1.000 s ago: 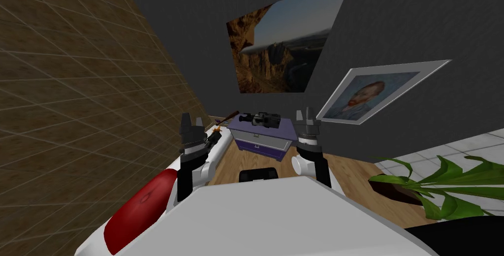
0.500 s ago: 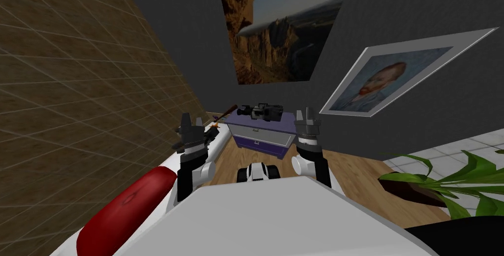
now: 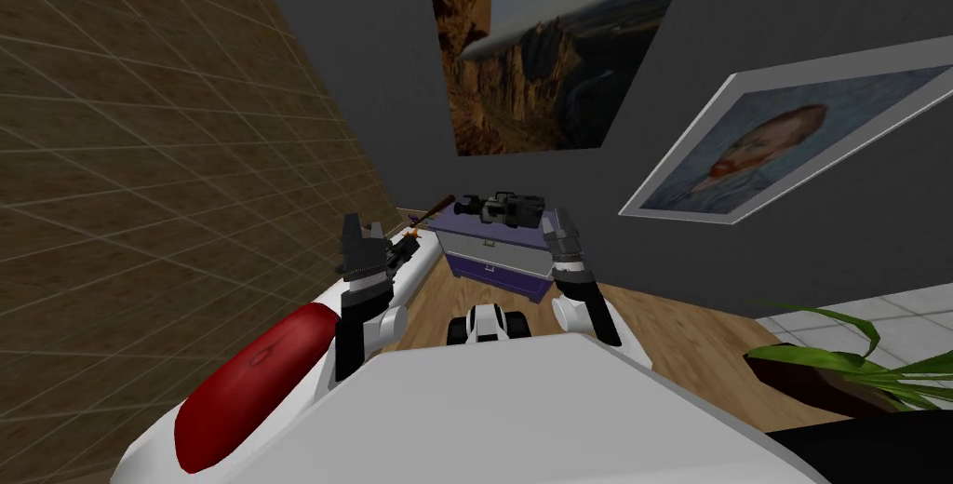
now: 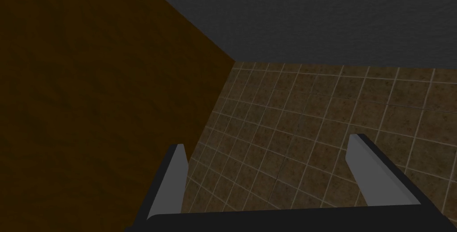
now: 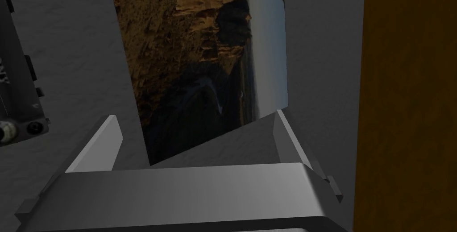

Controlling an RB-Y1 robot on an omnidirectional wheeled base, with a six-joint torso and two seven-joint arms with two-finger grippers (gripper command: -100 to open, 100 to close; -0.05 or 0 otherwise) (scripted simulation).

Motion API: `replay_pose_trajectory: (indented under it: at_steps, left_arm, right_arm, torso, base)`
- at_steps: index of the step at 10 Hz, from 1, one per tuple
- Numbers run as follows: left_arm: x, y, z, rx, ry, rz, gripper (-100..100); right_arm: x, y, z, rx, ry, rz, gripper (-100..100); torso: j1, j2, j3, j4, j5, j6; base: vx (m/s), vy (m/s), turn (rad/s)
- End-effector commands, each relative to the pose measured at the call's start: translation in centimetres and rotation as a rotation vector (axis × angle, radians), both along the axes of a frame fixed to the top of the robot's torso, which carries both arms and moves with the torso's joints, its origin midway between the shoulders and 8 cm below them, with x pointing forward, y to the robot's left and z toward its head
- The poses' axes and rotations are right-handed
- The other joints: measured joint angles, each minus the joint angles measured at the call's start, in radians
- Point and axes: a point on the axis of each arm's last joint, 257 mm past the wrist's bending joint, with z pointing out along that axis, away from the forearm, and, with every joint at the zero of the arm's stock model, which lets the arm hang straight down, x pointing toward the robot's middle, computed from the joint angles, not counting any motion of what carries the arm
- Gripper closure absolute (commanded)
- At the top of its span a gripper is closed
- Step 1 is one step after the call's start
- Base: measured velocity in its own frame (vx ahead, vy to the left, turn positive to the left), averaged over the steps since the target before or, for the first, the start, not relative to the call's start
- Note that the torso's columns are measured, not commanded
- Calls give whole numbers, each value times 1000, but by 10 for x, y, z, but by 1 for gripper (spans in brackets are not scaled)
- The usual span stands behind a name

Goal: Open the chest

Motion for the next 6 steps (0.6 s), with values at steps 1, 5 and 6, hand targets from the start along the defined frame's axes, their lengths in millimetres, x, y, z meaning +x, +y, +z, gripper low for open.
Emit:
replay_pose_trajectory:
  at_steps: [1, 5, 6]
  left_arm:
    - [0, 0, 0, 0, 0, 0, 0]
    - [0, 0, 0, 0, 0, 0, 0]
    - [0, 0, 0, 0, 0, 0, 0]
  right_arm:
    - [13, 5, -30, -49, 102, 13, -100]
    - [32, 12, -77, -109, 243, 19, -100]
    - [40, 16, -103, -139, 315, 19, -100]
  torso:
    - [0, 0, 0, 0, 0, 0]
    - [-1, 0, 0, 0, 0, 0]
    - [-1, 0, 0, 0, 0, 0]
  base:
    - [2, 32, 42]
    - [3, 24, 94]
    - [5, 33, 128]
